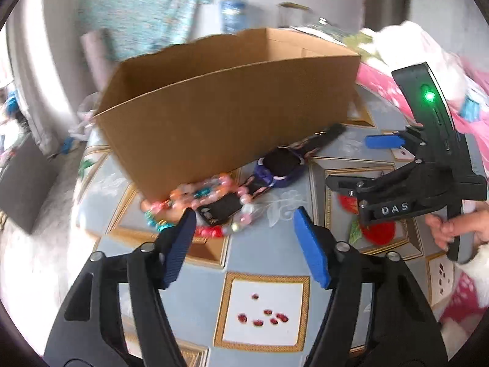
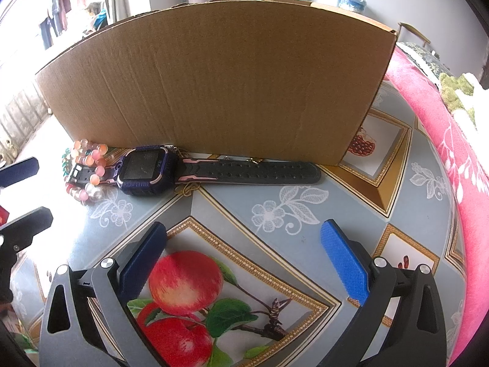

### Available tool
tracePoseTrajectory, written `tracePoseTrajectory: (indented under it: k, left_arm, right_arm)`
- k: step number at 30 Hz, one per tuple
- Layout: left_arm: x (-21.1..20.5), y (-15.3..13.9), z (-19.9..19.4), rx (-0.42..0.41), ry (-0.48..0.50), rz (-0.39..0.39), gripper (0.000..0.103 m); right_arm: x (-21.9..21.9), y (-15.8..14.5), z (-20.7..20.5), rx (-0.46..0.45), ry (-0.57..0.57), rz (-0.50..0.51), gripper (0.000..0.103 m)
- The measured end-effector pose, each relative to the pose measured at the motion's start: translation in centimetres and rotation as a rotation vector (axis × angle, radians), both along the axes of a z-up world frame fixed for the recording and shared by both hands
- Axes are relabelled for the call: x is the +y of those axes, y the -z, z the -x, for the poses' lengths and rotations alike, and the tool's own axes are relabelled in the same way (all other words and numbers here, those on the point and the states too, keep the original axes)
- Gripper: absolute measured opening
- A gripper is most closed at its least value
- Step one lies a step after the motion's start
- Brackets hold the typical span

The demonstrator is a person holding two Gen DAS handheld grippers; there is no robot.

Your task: Organize jewelry

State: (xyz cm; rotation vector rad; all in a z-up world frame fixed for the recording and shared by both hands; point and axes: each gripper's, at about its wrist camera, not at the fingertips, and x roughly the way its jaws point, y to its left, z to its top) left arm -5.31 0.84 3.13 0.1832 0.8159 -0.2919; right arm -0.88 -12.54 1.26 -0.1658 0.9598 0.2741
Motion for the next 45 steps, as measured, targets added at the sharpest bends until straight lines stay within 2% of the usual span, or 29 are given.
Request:
tracePoseTrajectory:
  k: [1,2,4,7,8,11,13,14,18,20,21,22,23,26,30,32,34,37,39,41,45]
  left_arm:
    - [-0.1,0.2,-0.3,-0.009,0.013,-0.028,0.048]
    - [-0.1,0.4,-1.0,-0.005,0.028,-0.055,0.045]
    - [0.1,1.2,-2.1,0.024,0.036,-0.076,0.028]
    - [0.3,1.3,-2.9,0.057,0.048,-0.004,0.019]
    - [0.3,1.3,-3.4,0.064,0.054,0.022,0.019]
    - [-1.7,1.2,-4.2,0.073,0.123,0.032,0.022]
    - [-2.6,1.1,-4.9,0.071,0.140,0.010,0.057]
    - [-3.1,1.1,-5.3,0.061,0.154,-0.002,0.061]
    - [-5.2,1.6,-7.0,0.069,0.211,-0.108,0.059]
    - [-6.0,2.2,-7.7,0.093,0.231,-0.149,0.059]
    - [-6.2,2.2,-7.9,0.088,0.245,-0.136,0.058]
    - [-6.3,2.3,-8.2,0.107,0.255,-0.118,0.050]
    - [-6.3,2.2,-8.4,0.122,0.253,-0.097,0.048]
    - [-7.1,2.1,-8.1,0.119,0.265,-0.119,0.048]
    - [-7.8,1.8,-6.5,0.134,0.315,-0.062,0.048]
    - [-8.2,1.6,-5.7,0.159,0.345,-0.012,0.048]
    - [-8.3,1.5,-5.4,0.189,0.359,0.060,0.048]
    - [-8.4,1.4,-5.1,0.233,0.383,0.172,0.048]
    - [-8.6,1.6,-5.0,0.258,0.388,0.232,0.048]
    - [-9.0,1.8,-4.9,0.284,0.411,0.316,0.048]
    - [-9.2,2.2,-4.0,0.302,0.436,0.407,0.048]
  right_arm:
    - [-0.1,0.0,-0.2,0.004,0.006,-0.001,0.098]
    - [-0.5,-0.2,0.2,0.010,0.014,-0.022,0.098]
    - [-1.6,-0.6,1.1,0.021,0.012,-0.107,0.098]
    - [-3.0,-0.9,2.6,0.016,0.017,-0.159,0.098]
    - [-3.4,-1.3,3.1,0.005,0.013,-0.175,0.098]
    - [-4.4,-2.2,4.1,0.001,0.007,-0.231,0.097]
    - [-4.8,-2.0,4.2,0.014,0.008,-0.258,0.095]
    - [-4.9,-1.8,4.3,0.017,0.006,-0.265,0.095]
    - [-5.8,-2.5,4.9,0.000,0.009,-0.294,0.093]
    - [-6.2,-2.4,4.8,0.011,0.001,-0.324,0.082]
    - [-6.3,-2.3,5.0,0.018,0.001,-0.339,0.082]
    - [-6.5,-2.2,5.0,0.025,0.002,-0.347,0.082]
    - [-6.5,-2.2,5.3,0.024,0.004,-0.348,0.079]
    - [-7.2,-2.0,5.2,0.054,-0.008,-0.396,0.070]
    - [-7.8,-1.8,5.8,0.095,-0.006,-0.468,0.070]
    - [-8.5,-1.4,5.9,0.153,-0.013,-0.580,0.070]
    - [-9.6,-0.6,6.0,0.227,-0.005,-0.760,0.070]
    - [-11.0,0.4,6.7,0.281,0.050,-0.885,0.070]
    - [-11.7,1.0,7.2,0.304,0.075,-0.941,0.070]
    - [-12.5,1.5,7.5,0.318,0.096,-1.001,0.064]
    - [-13.8,1.7,7.7,0.286,0.125,-1.090,0.062]
